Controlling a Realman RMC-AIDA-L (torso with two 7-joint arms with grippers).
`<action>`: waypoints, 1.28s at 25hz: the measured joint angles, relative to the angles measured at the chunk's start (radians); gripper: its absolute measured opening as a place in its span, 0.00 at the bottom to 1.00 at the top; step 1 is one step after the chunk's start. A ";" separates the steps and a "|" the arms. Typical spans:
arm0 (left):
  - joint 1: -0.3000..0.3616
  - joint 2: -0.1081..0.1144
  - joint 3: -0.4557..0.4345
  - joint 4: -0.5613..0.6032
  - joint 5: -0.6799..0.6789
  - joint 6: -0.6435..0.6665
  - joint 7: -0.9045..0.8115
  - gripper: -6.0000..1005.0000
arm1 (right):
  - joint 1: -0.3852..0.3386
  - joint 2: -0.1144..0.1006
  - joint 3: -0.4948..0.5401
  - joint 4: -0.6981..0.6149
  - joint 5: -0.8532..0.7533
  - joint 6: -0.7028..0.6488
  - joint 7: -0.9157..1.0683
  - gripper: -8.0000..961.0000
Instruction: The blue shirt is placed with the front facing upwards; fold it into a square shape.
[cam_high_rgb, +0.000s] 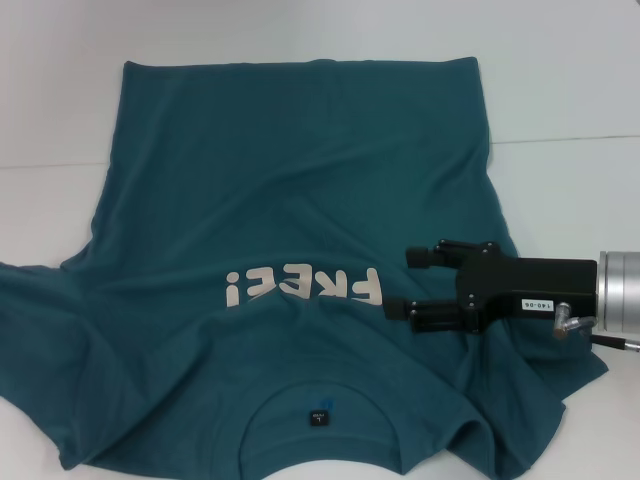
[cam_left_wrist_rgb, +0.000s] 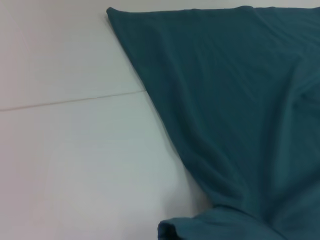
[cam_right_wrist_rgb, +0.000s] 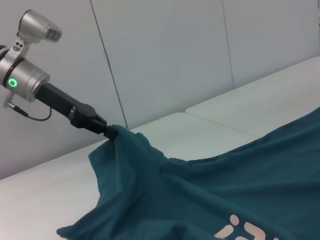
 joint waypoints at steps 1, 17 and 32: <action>-0.002 0.001 0.001 0.002 0.002 0.002 -0.002 0.03 | 0.000 0.000 0.000 0.000 0.000 0.000 0.001 0.95; -0.056 0.026 0.011 0.015 0.070 0.019 0.010 0.03 | -0.004 0.003 0.001 0.000 0.001 -0.002 0.014 0.95; -0.098 0.003 0.026 0.039 0.110 0.110 -0.069 0.03 | -0.001 0.006 0.003 0.000 0.001 -0.001 0.019 0.95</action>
